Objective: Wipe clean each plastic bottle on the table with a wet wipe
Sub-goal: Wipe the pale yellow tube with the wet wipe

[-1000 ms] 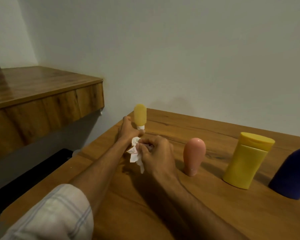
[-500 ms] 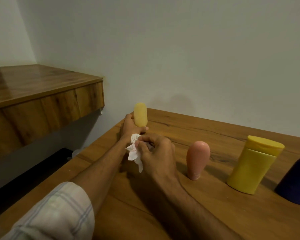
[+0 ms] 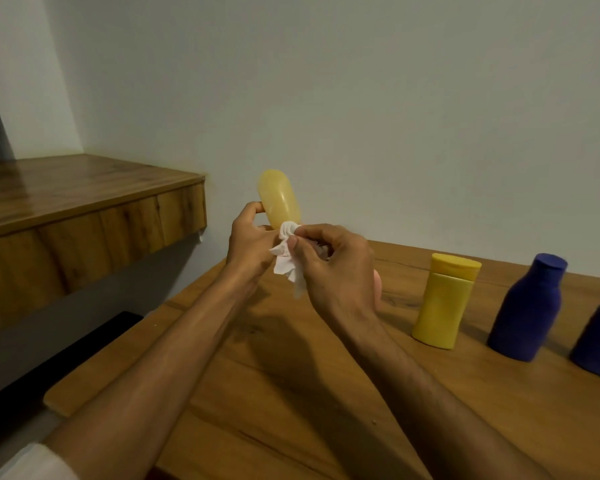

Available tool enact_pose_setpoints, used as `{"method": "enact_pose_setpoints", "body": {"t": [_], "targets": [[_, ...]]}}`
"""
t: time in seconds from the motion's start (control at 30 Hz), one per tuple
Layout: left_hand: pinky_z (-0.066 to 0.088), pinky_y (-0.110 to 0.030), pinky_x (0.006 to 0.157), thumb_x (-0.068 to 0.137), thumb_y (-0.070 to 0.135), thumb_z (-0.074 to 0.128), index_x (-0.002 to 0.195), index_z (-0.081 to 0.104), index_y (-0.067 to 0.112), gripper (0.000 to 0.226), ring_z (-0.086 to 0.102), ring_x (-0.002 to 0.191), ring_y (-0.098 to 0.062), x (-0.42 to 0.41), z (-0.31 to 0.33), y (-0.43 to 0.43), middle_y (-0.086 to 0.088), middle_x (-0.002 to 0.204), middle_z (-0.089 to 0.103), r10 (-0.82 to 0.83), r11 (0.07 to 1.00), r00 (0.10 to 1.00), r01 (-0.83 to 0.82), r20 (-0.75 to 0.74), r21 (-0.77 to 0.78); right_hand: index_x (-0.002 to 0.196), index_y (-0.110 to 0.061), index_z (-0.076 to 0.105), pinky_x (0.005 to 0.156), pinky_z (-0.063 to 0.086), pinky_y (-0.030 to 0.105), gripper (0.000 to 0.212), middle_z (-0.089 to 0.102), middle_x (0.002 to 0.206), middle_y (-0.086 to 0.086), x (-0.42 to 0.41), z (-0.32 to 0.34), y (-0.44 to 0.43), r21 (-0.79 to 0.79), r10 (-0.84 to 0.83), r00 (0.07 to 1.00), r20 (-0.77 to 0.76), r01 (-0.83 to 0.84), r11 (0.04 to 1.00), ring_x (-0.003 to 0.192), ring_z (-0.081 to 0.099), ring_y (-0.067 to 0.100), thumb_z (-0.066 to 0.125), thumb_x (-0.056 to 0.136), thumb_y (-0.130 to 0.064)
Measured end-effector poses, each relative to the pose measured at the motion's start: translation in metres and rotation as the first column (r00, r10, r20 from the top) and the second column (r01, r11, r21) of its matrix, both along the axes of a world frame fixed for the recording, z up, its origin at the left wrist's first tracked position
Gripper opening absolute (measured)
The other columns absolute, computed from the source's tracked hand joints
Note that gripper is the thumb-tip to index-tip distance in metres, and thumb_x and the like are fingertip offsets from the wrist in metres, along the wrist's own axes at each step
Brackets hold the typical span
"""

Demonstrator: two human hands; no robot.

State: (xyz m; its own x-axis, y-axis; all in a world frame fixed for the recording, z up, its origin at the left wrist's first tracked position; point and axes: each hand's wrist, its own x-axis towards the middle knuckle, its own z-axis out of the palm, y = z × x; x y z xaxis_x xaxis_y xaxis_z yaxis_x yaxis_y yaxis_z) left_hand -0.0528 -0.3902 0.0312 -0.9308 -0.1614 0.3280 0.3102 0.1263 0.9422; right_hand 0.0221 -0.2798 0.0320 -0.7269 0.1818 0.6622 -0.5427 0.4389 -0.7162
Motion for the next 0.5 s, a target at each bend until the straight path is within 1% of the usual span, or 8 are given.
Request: {"method": "enact_pose_setpoints", "body": {"t": [0.07, 0.13, 0.2, 0.23, 0.33, 0.4, 0.5], "targets": [[0.053, -0.026, 0.057, 0.082, 0.012, 0.076, 0.110, 0.054, 0.018, 0.036, 0.067, 0.065, -0.011, 0.020, 0.008, 0.005, -0.006, 0.078, 0.068, -0.037, 0.999, 0.999, 0.037, -0.036, 0.012, 0.100, -0.020, 0.071, 0.066, 0.047, 0.005, 0.016, 0.060, 0.087, -0.018, 0.011, 0.003, 0.008, -0.014, -0.012, 1.000, -0.021, 0.012, 1.000, 0.079, 0.058, -0.008, 0.067, 0.084, -0.022], [0.052, -0.017, 0.052, 0.082, 0.013, 0.076, 0.110, 0.053, 0.020, 0.036, 0.067, 0.059, -0.002, 0.040, 0.013, 0.012, 0.000, 0.079, 0.069, -0.080, 0.997, 0.994, 0.081, -0.072, 0.018, 0.099, -0.021, 0.071, 0.065, 0.048, 0.007, 0.016, 0.062, 0.086, -0.017, 0.022, 0.007, 0.018, -0.017, -0.028, 0.998, -0.050, 0.028, 0.999, 0.081, 0.059, -0.007, 0.068, 0.084, -0.024], [0.049, -0.011, 0.049, 0.084, 0.012, 0.074, 0.111, 0.052, 0.022, 0.036, 0.067, 0.058, 0.005, 0.059, 0.016, 0.023, 0.007, 0.079, 0.067, -0.145, 0.989, 0.985, 0.148, -0.091, 0.031, 0.100, -0.019, 0.071, 0.065, 0.049, 0.008, 0.017, 0.064, 0.087, -0.014, 0.032, 0.011, 0.030, -0.040, -0.042, 0.996, -0.076, 0.039, 0.998, 0.081, 0.060, -0.004, 0.069, 0.083, -0.024], [0.049, -0.010, 0.050, 0.084, 0.011, 0.074, 0.112, 0.052, 0.021, 0.037, 0.067, 0.060, 0.005, 0.067, 0.017, 0.030, 0.009, 0.079, 0.067, -0.186, 0.980, 0.978, 0.191, -0.092, 0.048, 0.100, -0.019, 0.071, 0.066, 0.050, 0.010, 0.018, 0.065, 0.089, -0.012, 0.038, 0.013, 0.037, -0.052, -0.057, 0.995, -0.080, 0.053, 0.997, 0.082, 0.061, -0.003, 0.069, 0.083, -0.024], [0.054, -0.017, 0.057, 0.083, 0.015, 0.074, 0.119, 0.054, 0.021, 0.041, 0.073, 0.070, -0.006, 0.087, 0.015, 0.049, 0.005, 0.081, 0.074, -0.272, 0.957, 0.958, 0.279, -0.091, 0.076, 0.102, -0.019, 0.070, 0.067, 0.051, 0.011, 0.020, 0.068, 0.094, -0.008, 0.051, 0.016, 0.058, -0.074, -0.101, 0.991, -0.082, 0.095, 0.993, 0.083, 0.062, -0.002, 0.069, 0.083, -0.024], [0.058, -0.023, 0.064, 0.084, 0.019, 0.073, 0.125, 0.054, 0.020, 0.045, 0.074, 0.078, -0.013, 0.095, 0.012, 0.061, -0.002, 0.087, 0.076, -0.322, 0.941, 0.943, 0.328, -0.084, 0.080, 0.103, -0.018, 0.070, 0.068, 0.051, 0.011, 0.020, 0.069, 0.096, -0.006, 0.061, 0.017, 0.072, -0.087, -0.121, 0.989, -0.082, 0.114, 0.990, 0.085, 0.062, -0.001, 0.068, 0.083, -0.024], [0.060, -0.031, 0.076, 0.086, 0.021, 0.072, 0.132, 0.054, 0.020, 0.050, 0.074, 0.089, -0.018, 0.102, 0.007, 0.079, -0.005, 0.096, 0.077, -0.408, 0.904, 0.912, 0.411, -0.047, 0.117, 0.103, -0.019, 0.069, 0.070, 0.053, 0.014, 0.020, 0.069, 0.096, -0.006, 0.074, 0.015, 0.090, -0.106, -0.145, 0.986, -0.080, 0.136, 0.985, 0.086, 0.063, 0.001, 0.068, 0.084, -0.024]]}}
